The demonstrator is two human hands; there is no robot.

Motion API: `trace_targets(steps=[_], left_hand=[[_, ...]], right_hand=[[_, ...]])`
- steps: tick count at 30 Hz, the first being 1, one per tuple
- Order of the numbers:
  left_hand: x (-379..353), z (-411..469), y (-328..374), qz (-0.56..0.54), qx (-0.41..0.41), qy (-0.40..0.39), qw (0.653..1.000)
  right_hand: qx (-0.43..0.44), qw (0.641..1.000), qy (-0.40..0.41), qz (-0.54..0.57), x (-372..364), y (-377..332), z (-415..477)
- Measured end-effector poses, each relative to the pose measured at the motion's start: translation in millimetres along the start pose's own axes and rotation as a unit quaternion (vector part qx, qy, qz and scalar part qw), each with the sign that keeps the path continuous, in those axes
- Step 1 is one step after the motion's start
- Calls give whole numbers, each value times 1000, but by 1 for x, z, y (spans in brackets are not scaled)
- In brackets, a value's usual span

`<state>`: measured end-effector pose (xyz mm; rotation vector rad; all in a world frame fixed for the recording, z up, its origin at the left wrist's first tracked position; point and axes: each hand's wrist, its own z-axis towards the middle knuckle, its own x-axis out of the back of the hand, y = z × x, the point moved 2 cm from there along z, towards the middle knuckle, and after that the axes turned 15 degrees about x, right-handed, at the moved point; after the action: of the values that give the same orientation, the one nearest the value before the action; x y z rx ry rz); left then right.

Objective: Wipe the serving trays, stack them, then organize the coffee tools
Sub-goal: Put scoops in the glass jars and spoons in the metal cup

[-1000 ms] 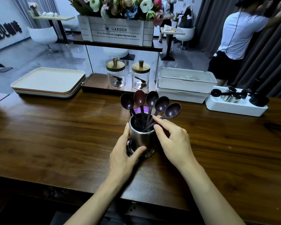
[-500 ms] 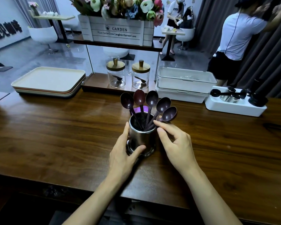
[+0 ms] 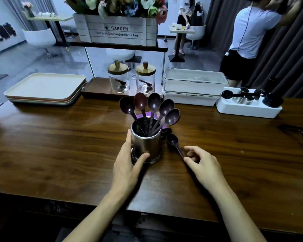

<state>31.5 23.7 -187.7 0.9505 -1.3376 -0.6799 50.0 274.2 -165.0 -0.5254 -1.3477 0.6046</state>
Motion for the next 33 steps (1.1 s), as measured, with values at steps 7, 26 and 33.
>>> trace_targets(steps=[7,26,33], left_hand=[[2,-7,6,-9,-6,12,1000],[-1,1,11,-71,-39,6,997],[-7,3,14,-49,-41,29,998]], right_hand=[[46,997,-54,-43,-12,-1,9],[112,943,228,217,66,-57,-9],[154,931,255,212,65,-92,14]])
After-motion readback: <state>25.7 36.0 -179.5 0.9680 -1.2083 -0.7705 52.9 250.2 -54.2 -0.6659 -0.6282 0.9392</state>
